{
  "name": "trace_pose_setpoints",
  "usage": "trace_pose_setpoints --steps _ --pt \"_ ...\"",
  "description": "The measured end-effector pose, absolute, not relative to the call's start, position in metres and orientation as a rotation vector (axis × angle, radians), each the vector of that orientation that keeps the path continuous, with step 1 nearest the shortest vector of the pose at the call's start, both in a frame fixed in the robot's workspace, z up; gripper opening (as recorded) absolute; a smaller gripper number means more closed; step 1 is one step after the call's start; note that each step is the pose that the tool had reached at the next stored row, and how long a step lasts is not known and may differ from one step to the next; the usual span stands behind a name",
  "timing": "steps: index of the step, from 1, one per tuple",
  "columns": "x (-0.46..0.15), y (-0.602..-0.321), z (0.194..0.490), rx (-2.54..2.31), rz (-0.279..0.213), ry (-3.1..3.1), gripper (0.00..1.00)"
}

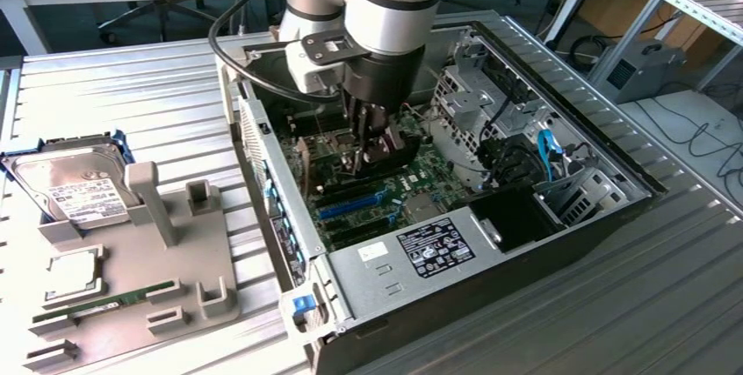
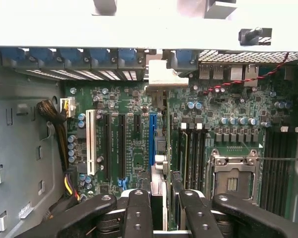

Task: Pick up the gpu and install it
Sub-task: 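Insert the gpu into the slot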

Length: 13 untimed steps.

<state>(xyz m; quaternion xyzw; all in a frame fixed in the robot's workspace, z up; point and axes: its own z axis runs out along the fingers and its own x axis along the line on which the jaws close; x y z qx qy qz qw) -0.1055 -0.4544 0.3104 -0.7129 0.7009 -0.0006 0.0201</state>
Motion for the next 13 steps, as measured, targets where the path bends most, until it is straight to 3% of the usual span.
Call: trace_pose_setpoints --steps 13 --pt "-0.1105 -0.4544 0.3052 -2.212 -0.002 2.174 0.27"
